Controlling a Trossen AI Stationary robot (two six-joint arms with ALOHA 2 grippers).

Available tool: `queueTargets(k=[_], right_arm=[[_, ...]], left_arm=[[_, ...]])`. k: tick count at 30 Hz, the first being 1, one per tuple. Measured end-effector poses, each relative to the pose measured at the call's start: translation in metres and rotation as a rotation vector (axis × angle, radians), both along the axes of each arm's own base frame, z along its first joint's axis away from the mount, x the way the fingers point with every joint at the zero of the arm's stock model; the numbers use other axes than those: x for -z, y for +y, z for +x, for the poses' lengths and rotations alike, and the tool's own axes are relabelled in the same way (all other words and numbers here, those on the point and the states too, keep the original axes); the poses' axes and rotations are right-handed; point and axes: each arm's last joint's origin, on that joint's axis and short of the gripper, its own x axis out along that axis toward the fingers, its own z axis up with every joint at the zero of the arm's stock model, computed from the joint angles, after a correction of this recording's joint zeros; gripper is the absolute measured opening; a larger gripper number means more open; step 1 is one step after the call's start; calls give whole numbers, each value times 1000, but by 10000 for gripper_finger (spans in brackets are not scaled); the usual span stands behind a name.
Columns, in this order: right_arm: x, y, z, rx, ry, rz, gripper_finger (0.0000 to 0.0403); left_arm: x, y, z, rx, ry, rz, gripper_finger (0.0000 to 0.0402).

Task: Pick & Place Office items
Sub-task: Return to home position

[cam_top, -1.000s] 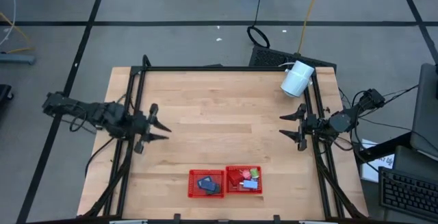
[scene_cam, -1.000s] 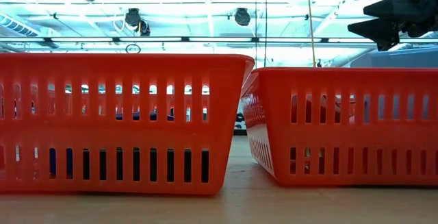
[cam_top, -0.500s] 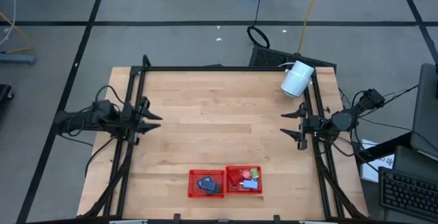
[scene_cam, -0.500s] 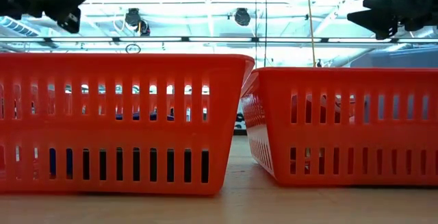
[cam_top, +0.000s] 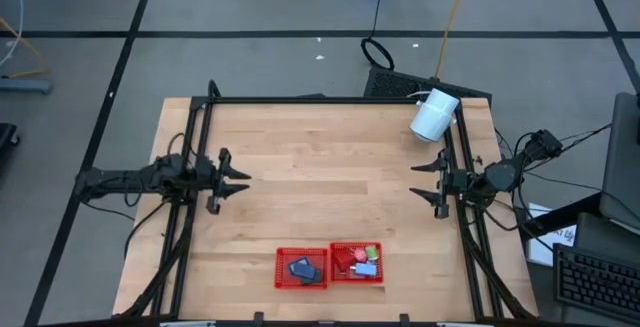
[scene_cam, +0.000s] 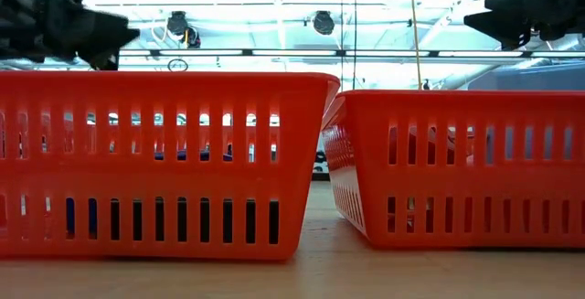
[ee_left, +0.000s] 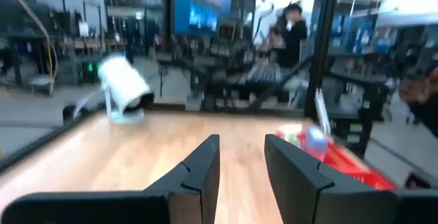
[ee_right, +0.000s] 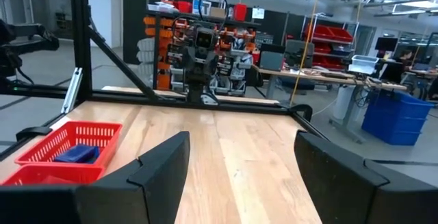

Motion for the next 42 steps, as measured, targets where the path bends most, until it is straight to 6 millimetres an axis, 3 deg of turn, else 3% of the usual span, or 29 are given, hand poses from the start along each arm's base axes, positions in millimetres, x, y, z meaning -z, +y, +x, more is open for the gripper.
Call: queueTargets(k=[14,28,32,42], right_arm=[[1,-3,-6,-7,-1,2,254],[13,6,-4,-276,-27,-6,254],[24,6,1,-232,-83,-24,254],[21,-7,4,-59,-113,-2,254]], left_arm=[[5,1,1,-2,39,21,116],[5,1,1,-4,39,41,116],[5,1,1,-4,39,44,116],[5,1,1,-10,33,109,115]])
